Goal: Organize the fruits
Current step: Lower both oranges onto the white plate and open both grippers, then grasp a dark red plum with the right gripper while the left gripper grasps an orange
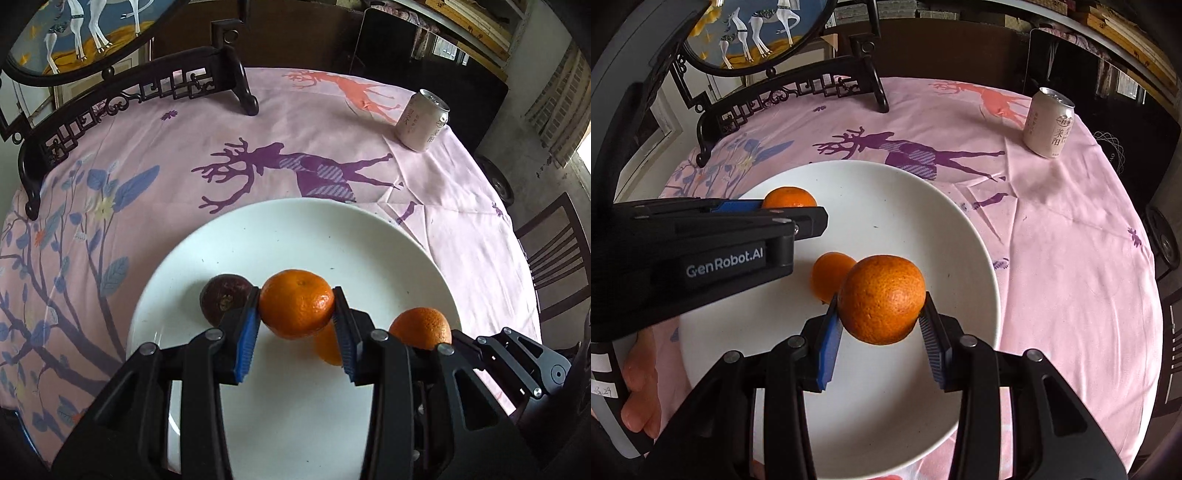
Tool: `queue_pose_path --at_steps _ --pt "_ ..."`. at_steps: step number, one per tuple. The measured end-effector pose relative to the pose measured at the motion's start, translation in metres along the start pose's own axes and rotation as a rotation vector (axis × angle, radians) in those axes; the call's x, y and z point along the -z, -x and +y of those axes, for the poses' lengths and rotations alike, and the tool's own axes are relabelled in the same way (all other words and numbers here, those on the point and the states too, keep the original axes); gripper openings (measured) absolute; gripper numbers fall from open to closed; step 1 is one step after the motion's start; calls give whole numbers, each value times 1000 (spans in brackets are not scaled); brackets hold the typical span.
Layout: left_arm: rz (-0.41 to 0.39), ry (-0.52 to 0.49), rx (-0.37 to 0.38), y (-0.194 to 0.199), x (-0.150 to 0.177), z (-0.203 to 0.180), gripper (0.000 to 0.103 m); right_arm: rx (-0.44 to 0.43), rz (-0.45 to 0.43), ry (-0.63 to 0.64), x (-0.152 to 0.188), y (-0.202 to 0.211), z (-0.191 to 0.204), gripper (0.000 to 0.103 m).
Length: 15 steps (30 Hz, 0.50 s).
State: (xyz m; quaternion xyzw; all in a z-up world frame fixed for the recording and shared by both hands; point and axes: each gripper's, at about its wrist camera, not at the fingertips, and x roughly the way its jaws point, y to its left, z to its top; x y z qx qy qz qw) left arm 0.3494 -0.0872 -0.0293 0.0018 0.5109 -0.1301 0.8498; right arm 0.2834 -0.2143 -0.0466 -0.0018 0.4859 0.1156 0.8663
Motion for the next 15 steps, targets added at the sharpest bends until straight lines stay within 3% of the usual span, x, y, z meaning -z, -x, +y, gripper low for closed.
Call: queue_pose_path --at_steps 3,4,5,6,9,11,15 --pt "-5 13 -10 -4 -6 2 43 14 -8 5 -3 -6 -1 42" --pt "-16 16 -7 -3 -8 3 63 29 -12 14 -4 -6 -1 51" --pt "-32 17 -9 2 -9 4 75 55 -28 24 -4 -4 0 64" --pt "-64 21 -20 11 -9 5 89 84 -61 36 -3 4 2 64" --pt "-128 11 -8 41 -6 7 92 129 -109 73 0 29 7 64" --pt "-157 17 -2 67 6 13 92 112 -127 68 8 51 7 64" --pt "-223 19 -14 120 58 23 98 87 -170 62 50 105 14 69"
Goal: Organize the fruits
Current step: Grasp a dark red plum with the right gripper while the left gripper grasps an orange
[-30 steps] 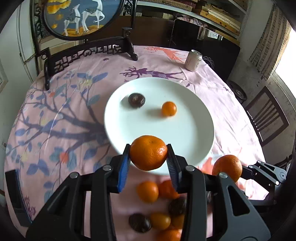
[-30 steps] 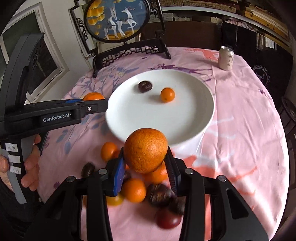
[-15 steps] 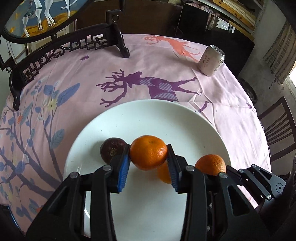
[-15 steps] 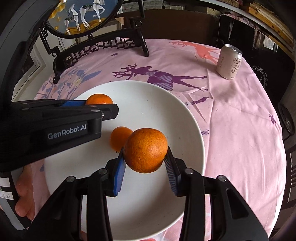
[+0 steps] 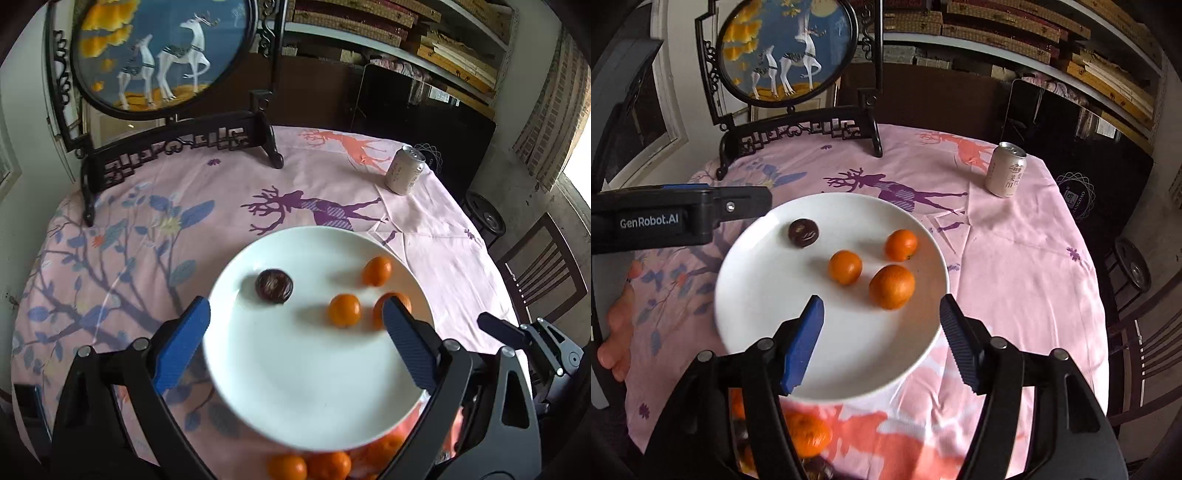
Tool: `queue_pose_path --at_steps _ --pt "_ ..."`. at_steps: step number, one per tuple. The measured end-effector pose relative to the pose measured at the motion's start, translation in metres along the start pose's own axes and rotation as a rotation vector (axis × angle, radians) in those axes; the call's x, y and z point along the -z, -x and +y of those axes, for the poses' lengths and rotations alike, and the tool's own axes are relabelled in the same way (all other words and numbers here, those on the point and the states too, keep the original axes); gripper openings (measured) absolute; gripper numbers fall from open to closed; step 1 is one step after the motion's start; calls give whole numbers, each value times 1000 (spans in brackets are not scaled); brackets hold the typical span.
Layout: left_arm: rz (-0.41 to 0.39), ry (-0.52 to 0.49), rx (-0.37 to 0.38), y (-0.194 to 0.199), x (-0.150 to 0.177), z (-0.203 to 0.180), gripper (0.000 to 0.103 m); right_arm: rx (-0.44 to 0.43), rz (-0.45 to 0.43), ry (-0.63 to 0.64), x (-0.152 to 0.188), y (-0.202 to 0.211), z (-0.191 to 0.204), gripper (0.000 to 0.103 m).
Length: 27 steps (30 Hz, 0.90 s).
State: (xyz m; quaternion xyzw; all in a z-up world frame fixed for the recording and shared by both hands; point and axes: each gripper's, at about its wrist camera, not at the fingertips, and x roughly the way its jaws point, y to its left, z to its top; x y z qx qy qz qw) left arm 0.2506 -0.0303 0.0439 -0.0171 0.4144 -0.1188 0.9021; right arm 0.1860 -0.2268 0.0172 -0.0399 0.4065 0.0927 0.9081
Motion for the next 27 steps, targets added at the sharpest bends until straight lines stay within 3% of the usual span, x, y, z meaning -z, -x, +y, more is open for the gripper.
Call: queue_pose_path --at_steps 2,5,11,19,27 --pt "-30 -6 -7 29 31 6 99 20 -23 -14 26 26 6 102" --pt "-60 -3 -34 59 83 15 99 82 -93 -50 73 58 17 102" --pt "-38 43 -41 84 158 31 99 57 -54 -161 122 78 14 102" --pt "-36 -9 -83 95 189 27 99 56 -8 -127 146 82 31 102" --pt "-18 -26 -62 94 199 25 99 36 55 -99 158 67 47 102"
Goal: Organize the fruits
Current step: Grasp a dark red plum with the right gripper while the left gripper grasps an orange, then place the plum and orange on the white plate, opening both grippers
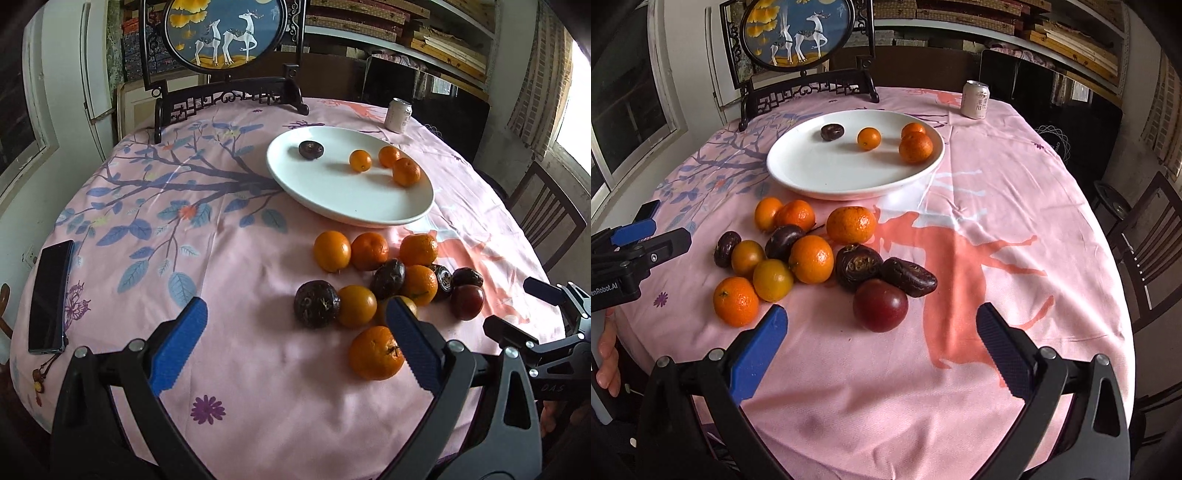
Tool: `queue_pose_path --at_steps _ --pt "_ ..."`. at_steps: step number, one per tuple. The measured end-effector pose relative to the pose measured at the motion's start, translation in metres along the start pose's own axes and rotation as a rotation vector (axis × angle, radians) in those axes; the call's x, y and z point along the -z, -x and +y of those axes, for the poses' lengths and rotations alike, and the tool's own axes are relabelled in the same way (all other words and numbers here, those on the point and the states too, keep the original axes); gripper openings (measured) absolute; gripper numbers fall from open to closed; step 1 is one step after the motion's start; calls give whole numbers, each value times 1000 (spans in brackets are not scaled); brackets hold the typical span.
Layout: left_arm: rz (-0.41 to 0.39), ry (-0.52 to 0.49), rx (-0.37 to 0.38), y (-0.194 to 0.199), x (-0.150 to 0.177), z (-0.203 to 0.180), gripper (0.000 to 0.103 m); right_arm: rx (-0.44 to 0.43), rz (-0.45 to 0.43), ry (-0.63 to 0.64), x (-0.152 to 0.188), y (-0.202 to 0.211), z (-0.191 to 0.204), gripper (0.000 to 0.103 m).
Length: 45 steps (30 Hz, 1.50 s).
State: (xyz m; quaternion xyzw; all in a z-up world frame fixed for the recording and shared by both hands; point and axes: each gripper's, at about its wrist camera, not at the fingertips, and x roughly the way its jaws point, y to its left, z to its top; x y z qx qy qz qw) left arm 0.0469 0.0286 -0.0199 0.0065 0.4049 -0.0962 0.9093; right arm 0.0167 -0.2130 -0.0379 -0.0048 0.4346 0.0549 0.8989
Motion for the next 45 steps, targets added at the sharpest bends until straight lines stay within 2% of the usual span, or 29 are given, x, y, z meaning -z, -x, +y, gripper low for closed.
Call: queue_pose_path --at_steps 1,3,4,7,9,10,11,15,20,23,26,27,29,30,34,41,45 --pt "2 -1 4 0 1 0 99 -3 8 -9 1 -3 0 101" --pt "6 -7 9 0 3 0 99 -18 26 -15 2 -10 0 89" --pt "10 -14 13 0 5 -1 99 -21 38 -19 2 -15 -1 78" --pt "30 -34 12 -2 12 -5 99 -35 70 -42 3 -31 -4 69" --pt "50 -40 31 -3 15 -7 99 -49 86 -43 3 -42 -4 58" --pt "58 -43 44 -5 17 -9 99 -58 87 -48 3 -47 -5 47" --pt "70 -49 56 -7 19 -11 99 -44 78 -58 2 -49 -7 41" --pt "111 -61 47 -16 25 -18 99 -106 65 -106 5 -41 -16 40" --pt "157 -61 48 -27 30 -30 99 -97 48 -113 15 -23 -27 40" --pt "164 -73 24 -33 32 -40 99 -97 39 -117 20 -17 -33 40" --pt "178 -68 28 -40 33 -48 96 -94 31 -126 23 -14 -40 40" --pt "184 -69 29 -42 34 -52 90 -94 31 -130 23 -13 -42 40" --pt "199 -83 40 -46 35 -58 69 -95 29 -135 24 -13 -44 40" --pt "216 -86 49 -49 36 -60 46 -97 27 -137 25 -12 -44 40" --pt "219 -58 83 -47 33 -57 45 -103 19 -134 24 -10 -41 40" --pt "143 -13 94 -23 17 -37 45 -126 5 -115 16 -7 -30 40" --pt "133 2 114 -18 1 -28 45 -140 10 -92 8 -9 -20 40"
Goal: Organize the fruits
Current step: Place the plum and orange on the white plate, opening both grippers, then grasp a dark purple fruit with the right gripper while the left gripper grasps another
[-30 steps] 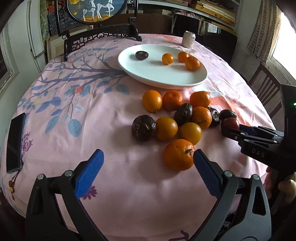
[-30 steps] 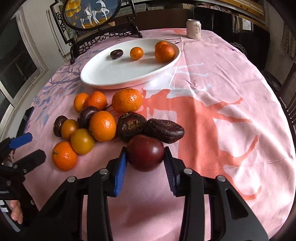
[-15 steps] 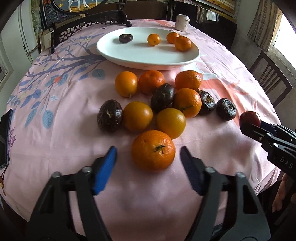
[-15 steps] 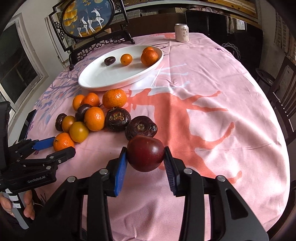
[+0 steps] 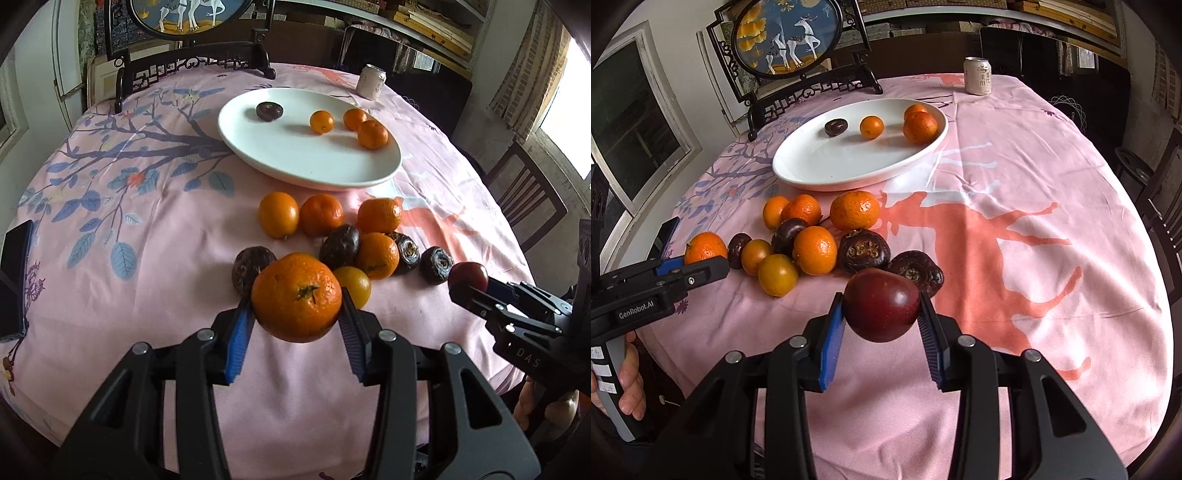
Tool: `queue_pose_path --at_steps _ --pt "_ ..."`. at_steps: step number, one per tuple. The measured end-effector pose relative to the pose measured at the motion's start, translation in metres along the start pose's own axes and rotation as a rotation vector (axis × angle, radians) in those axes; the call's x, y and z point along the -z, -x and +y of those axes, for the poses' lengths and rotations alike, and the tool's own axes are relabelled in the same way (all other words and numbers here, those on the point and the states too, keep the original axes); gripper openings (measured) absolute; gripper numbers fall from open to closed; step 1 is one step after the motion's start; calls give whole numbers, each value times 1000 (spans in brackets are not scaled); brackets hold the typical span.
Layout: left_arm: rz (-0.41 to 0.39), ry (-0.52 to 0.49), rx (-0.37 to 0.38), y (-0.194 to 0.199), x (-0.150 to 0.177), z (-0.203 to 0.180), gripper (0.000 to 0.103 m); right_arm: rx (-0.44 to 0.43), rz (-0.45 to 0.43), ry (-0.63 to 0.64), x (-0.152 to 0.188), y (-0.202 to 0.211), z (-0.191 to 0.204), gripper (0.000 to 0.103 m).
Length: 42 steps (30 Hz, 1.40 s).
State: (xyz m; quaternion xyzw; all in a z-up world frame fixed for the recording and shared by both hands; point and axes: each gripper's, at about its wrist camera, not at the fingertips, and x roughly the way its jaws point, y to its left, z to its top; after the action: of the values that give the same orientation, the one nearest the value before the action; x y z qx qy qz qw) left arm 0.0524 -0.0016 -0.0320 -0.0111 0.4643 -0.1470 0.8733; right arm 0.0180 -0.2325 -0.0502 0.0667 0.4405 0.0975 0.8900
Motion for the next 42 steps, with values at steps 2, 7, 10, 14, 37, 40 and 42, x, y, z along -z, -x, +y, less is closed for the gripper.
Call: queue_pose_path --at_steps 2,7,10,14,37,40,42 --pt "-12 -10 5 4 -14 2 45 -10 5 18 -7 -2 6 40" --pt "-25 -43 2 -2 -79 7 45 -46 -2 100 -54 -9 25 40" --pt "11 -27 15 -31 -136 13 46 -54 -8 136 -101 -26 32 40" --pt "54 17 -39 -90 -201 20 46 2 9 150 -165 -71 31 40" --pt "-94 31 -39 -82 -245 22 96 107 -52 224 -202 -89 18 64" --pt "-135 31 -54 -40 -198 25 99 110 -72 207 -164 -53 22 65" --pt "-136 31 -69 -22 -162 26 99 131 -100 181 -132 -33 25 66"
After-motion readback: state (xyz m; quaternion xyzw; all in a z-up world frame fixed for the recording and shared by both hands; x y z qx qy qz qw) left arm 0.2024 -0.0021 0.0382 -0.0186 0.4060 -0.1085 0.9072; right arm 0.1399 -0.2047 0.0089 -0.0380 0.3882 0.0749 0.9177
